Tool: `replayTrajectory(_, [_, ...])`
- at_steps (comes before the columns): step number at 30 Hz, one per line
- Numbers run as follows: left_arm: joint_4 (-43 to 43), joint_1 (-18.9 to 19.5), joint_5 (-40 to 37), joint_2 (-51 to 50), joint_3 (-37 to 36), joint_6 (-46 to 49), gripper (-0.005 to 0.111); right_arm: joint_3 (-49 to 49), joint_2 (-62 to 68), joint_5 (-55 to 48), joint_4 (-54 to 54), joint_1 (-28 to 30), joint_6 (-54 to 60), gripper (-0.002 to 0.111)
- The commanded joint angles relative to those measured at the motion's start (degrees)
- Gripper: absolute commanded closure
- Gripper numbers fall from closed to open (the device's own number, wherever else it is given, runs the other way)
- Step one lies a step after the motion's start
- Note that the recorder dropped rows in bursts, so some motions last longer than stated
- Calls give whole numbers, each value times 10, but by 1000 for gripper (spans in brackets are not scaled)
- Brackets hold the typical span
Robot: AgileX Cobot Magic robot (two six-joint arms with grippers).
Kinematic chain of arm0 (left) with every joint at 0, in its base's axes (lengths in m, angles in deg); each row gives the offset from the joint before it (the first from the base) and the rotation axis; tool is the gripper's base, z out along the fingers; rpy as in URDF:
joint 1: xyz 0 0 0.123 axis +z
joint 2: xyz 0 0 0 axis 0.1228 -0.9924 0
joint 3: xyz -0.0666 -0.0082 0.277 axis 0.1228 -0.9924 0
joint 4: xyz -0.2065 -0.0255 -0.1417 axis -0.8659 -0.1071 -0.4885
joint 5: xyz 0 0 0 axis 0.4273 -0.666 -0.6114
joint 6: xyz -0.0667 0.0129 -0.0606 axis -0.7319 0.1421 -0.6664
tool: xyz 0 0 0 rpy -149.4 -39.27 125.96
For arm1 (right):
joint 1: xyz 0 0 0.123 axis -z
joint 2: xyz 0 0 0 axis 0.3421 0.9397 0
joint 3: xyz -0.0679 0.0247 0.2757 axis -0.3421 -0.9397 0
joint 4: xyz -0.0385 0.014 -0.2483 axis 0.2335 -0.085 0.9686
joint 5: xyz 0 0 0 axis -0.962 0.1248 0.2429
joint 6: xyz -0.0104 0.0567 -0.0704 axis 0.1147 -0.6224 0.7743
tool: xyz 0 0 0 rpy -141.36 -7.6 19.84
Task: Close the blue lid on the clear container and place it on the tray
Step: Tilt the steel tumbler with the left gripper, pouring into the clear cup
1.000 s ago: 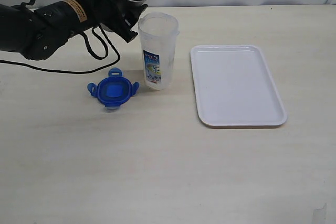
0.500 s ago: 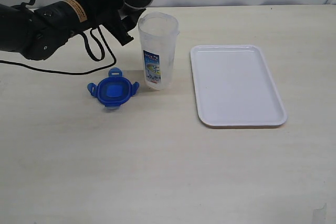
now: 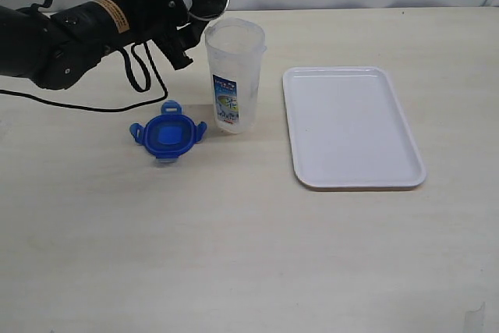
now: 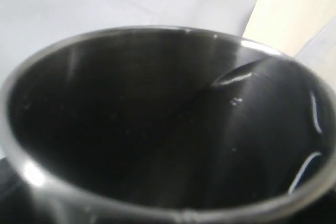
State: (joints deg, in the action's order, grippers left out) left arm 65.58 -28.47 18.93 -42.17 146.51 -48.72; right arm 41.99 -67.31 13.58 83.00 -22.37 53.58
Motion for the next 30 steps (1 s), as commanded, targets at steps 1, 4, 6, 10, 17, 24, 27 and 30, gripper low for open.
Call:
replayTrajectory(1, [-3, -1, 38, 12, 8, 26, 107, -1, -2, 5, -1, 3, 0, 104])
replayTrajectory(4, [-3, -1, 38, 12, 8, 26, 107, -1, -2, 5, -1, 3, 0, 104])
replayTrajectory(6, [-3, -1, 38, 12, 8, 28, 107, -1, -2, 5, -1, 3, 0, 104])
replayTrajectory(10, [-3, -1, 38, 12, 8, 53, 107, -1, -2, 5, -1, 3, 0, 104])
replayTrajectory(17, [-6, -1, 39, 12, 8, 75, 107, -1, -2, 5, -1, 3, 0, 104])
replayTrajectory(24, [-6, -1, 39, 12, 8, 116, 107, -1, -2, 5, -1, 3, 0, 104])
replayTrajectory(27, [-6, -1, 39, 12, 8, 131, 107, -1, -2, 5, -1, 3, 0, 104])
replayTrajectory(30, [-6, -1, 40, 12, 8, 150, 107, -1, -2, 5, -1, 3, 0, 104])
